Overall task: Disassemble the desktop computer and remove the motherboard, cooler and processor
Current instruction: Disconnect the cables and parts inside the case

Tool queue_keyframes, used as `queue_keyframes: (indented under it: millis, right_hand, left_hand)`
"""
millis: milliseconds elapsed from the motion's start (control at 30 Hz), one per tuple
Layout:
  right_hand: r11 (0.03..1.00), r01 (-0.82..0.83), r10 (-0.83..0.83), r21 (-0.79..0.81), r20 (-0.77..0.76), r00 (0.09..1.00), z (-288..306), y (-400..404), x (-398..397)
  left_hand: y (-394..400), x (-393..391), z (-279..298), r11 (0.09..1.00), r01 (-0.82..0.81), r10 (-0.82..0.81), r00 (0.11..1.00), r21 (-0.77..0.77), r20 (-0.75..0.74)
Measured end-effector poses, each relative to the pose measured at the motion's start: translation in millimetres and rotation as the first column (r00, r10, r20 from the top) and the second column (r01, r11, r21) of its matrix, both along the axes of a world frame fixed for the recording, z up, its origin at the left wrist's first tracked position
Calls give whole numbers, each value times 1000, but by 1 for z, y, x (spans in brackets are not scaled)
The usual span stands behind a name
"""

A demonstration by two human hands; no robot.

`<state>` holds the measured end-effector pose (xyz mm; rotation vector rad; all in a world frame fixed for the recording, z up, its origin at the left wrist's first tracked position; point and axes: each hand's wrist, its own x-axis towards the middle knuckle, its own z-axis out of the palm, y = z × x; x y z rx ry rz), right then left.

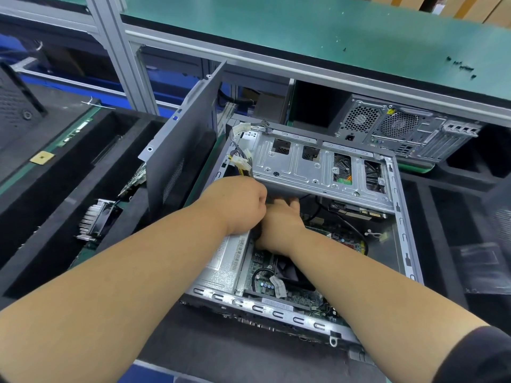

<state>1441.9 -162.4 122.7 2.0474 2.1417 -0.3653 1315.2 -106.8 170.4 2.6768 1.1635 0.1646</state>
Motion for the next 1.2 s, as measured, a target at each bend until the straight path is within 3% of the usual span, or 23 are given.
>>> queue_keyframes:
  millis: [100,300,400,467,567,700,767,833,1067,1200]
  right_hand:
    - [999,41,-41,1,-22,999,0,0,0]
    - [998,-54,56,20,-73,996,2,-1,-1]
    - [997,32,-27,63,-85,996,1,0,6]
    - [986,148,-133,77,-176,975,0,2,14]
    - [899,437,-401,-37,-470,786,2,5,23]
    - [758,627,-632,-183,-448,633,0,15,37]
    - [685,671,-688,-283,-555,469,-1,16,41]
    - [648,686,-697,-332,-622,357,0,16,40]
    - [661,663,-582,-352,-798,156,14,10,20]
    - [495,734,-592,-466,-799,-107,12,12,27]
  left_hand:
    - [0,0,0,1000,-7,7,1000,-5,-1]
    - [0,0,0,1000,-8,8,1000,-15,-4]
    - [0,0,-1,1000,-14,14,1000,-24,-8]
    - [0,0,-1,999,-12,12,1000,-33,-9]
    - [0,0,1,999,-14,13,1000,-50,-14]
    - [-1,-1,2,999,-10,8,1000,-50,-24]
    - [-1,-1,3,999,-4,3,1000,-49,-24]
    - [-1,-1,3,998,-2,1,1000,-55,-25]
    - [-1,1,5,998,5,-8,999,-60,-48]
    - [-2,0,8,996,8,-12,999,-84,-49]
